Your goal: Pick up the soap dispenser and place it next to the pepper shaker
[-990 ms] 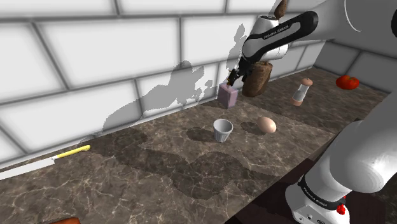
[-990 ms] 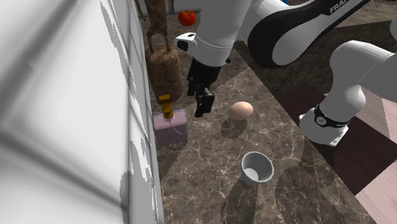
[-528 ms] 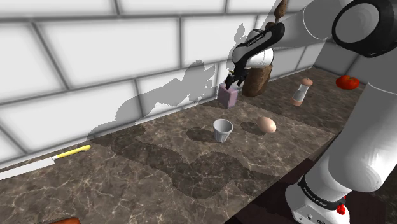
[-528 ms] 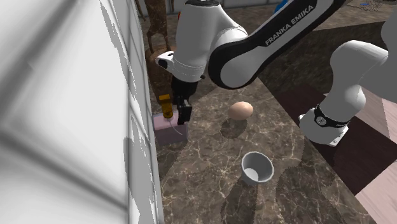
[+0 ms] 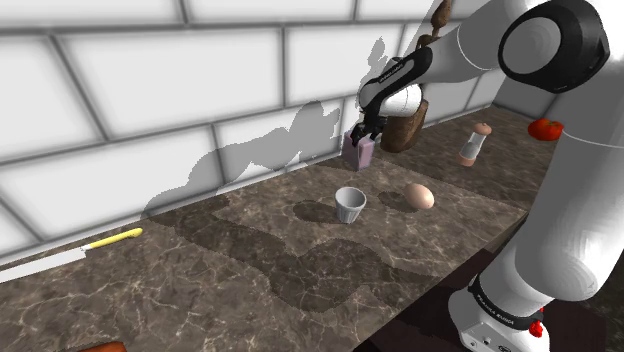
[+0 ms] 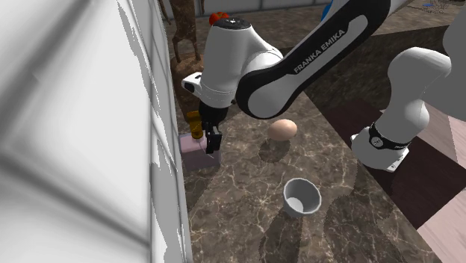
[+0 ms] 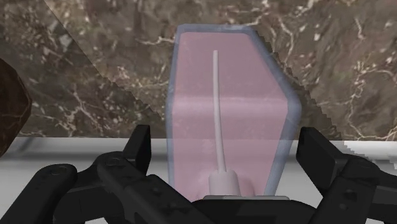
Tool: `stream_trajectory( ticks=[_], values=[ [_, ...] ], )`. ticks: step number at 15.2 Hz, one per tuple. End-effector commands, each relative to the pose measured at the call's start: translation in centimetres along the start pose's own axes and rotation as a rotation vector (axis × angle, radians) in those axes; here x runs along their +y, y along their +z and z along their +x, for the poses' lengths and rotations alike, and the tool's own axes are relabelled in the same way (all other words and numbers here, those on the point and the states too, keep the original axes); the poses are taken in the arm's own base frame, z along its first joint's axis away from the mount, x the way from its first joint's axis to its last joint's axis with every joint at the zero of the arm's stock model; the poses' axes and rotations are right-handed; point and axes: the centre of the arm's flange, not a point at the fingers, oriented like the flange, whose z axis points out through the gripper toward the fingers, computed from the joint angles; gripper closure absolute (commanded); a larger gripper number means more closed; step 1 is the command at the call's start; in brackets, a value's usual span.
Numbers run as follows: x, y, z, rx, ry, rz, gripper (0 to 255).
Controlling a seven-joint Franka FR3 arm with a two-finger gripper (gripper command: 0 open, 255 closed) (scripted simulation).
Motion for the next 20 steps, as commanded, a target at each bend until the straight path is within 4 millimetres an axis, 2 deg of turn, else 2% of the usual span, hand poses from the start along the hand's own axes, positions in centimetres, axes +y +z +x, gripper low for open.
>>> stream_trajectory(
  ticks=[1,6,7,16,20],
  values=[
    [0.0,0.1,0.0,0.000,0.000,0.000,0],
    [0.0,0.1,0.0,0.000,0.000,0.000,0],
    [0.0,0.1,0.0,0.000,0.000,0.000,255],
    [0.0,0.1,0.0,0.000,0.000,0.000,255],
    [0.0,-2.0,0.5,0.000,0.000,0.000,255]
  ],
)
